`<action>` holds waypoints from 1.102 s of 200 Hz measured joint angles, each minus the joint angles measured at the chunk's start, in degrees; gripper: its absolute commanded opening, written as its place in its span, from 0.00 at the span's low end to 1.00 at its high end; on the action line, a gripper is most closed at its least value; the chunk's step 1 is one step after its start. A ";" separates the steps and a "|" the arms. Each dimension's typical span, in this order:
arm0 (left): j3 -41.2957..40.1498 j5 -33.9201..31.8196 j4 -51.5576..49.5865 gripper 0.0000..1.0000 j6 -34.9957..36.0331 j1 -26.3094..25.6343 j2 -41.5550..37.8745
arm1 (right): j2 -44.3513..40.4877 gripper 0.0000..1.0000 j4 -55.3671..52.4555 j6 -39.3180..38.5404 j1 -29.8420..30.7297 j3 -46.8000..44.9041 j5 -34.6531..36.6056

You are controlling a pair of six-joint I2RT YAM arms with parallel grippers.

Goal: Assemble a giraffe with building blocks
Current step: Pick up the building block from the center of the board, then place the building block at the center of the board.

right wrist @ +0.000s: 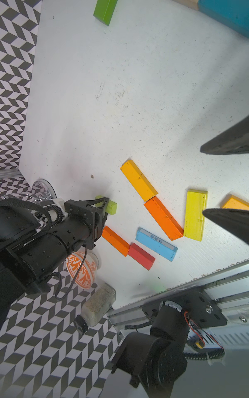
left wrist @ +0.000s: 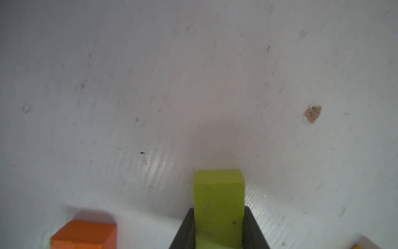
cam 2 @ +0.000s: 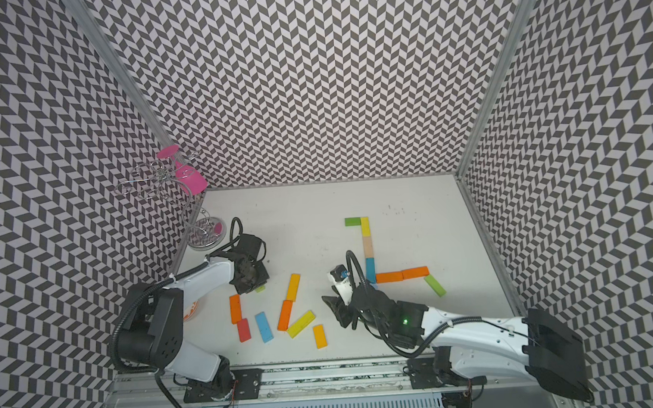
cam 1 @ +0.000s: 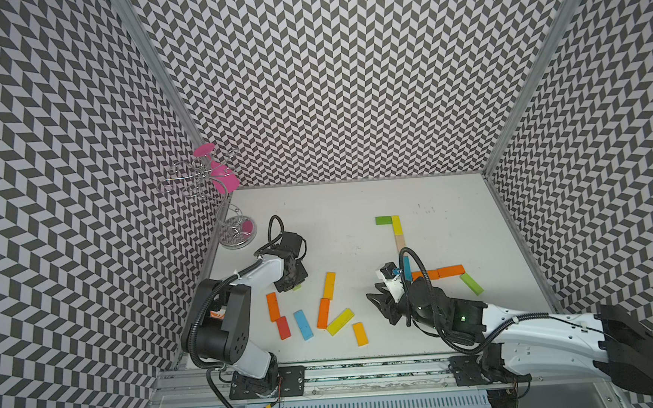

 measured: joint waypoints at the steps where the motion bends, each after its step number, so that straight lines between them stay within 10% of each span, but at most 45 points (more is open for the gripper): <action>1: 0.20 0.09 -0.04 0.26 -0.04 0.00 0.17 | 0.00 0.40 -0.02 0.00 0.00 0.00 0.07; 97: 32.94 13.03 1.92 0.26 -16.06 -0.02 24.76 | -16.39 0.42 -5.35 -0.13 0.00 0.00 14.71; 220: 43.71 15.04 2.27 0.40 -32.17 2.43 33.90 | -18.43 0.41 -11.28 -0.26 0.00 0.35 19.41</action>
